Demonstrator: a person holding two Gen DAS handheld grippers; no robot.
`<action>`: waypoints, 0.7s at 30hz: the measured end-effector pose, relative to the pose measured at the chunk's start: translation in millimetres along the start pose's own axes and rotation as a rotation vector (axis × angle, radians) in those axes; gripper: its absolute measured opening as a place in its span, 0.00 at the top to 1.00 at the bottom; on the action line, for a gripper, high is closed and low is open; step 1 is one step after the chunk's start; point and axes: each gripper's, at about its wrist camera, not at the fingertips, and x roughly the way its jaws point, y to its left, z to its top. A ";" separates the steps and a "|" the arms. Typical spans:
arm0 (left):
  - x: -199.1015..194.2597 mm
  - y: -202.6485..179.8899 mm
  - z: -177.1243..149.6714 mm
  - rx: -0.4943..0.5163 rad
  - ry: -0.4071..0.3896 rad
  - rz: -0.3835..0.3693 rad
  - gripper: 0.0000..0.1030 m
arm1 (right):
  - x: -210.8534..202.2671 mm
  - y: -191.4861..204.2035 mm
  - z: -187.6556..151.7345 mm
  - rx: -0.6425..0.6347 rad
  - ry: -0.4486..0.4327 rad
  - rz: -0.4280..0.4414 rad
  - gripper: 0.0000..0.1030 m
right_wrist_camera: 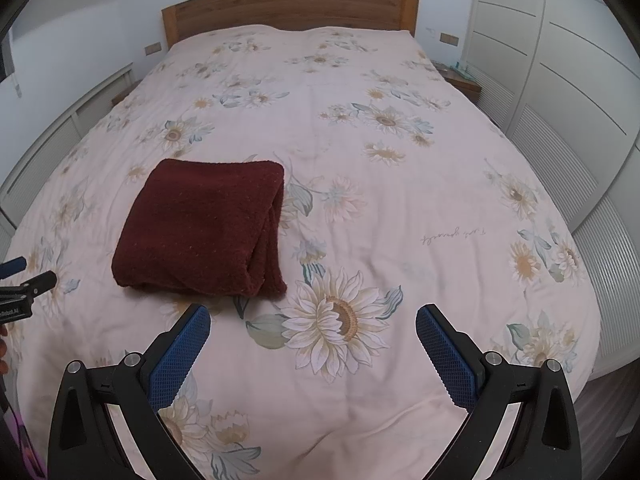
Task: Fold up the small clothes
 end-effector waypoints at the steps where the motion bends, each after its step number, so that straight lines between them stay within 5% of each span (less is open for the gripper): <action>1: -0.1 -0.1 0.0 -0.001 0.000 -0.001 0.01 | 0.0 -0.2 0.0 0.000 0.000 0.001 0.00; 21: -1.5 -6.4 1.4 0.001 0.001 0.004 0.01 | -0.6 -5.2 1.1 -0.028 0.011 0.010 0.00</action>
